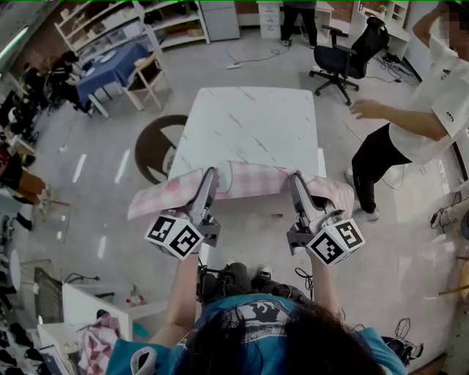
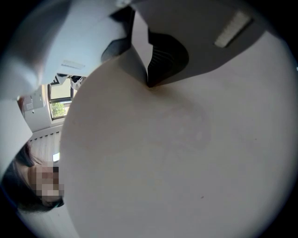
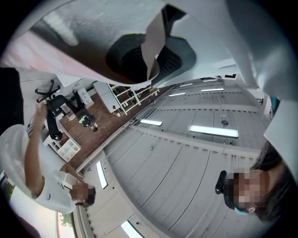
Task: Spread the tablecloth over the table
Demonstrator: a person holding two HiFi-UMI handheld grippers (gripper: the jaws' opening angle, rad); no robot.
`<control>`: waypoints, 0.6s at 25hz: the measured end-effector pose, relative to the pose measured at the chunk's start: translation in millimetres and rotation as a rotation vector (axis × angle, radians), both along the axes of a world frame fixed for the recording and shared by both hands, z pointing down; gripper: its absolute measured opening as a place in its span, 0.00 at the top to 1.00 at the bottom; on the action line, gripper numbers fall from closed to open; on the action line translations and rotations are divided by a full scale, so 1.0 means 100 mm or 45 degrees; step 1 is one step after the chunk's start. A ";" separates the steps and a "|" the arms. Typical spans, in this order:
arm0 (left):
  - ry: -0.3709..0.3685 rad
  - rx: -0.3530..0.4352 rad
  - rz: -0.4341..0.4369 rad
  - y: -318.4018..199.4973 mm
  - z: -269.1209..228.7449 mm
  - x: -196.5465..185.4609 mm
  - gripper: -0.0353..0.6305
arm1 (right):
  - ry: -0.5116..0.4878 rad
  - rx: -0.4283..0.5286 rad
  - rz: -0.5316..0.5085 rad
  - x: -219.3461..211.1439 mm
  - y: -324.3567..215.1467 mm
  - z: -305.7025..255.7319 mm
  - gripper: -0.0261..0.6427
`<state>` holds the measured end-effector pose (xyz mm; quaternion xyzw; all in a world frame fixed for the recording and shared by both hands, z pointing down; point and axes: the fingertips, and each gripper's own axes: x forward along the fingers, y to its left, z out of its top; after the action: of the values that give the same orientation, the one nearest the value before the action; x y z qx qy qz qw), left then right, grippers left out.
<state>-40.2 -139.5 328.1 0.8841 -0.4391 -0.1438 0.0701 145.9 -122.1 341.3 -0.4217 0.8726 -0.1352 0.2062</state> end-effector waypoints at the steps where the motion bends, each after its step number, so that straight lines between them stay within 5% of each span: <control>1: -0.009 0.005 0.004 -0.04 -0.02 0.03 0.89 | -0.003 0.003 0.001 0.03 -0.04 -0.01 0.91; 15: -0.091 0.145 0.133 -1.06 -0.52 0.30 0.90 | 0.007 0.119 0.114 0.24 -0.87 -0.49 0.91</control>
<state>-9.9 -245.4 276.3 0.9129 -0.3858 -0.1330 0.0114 170.0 -208.7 292.0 -0.4505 0.8588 -0.0839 0.2292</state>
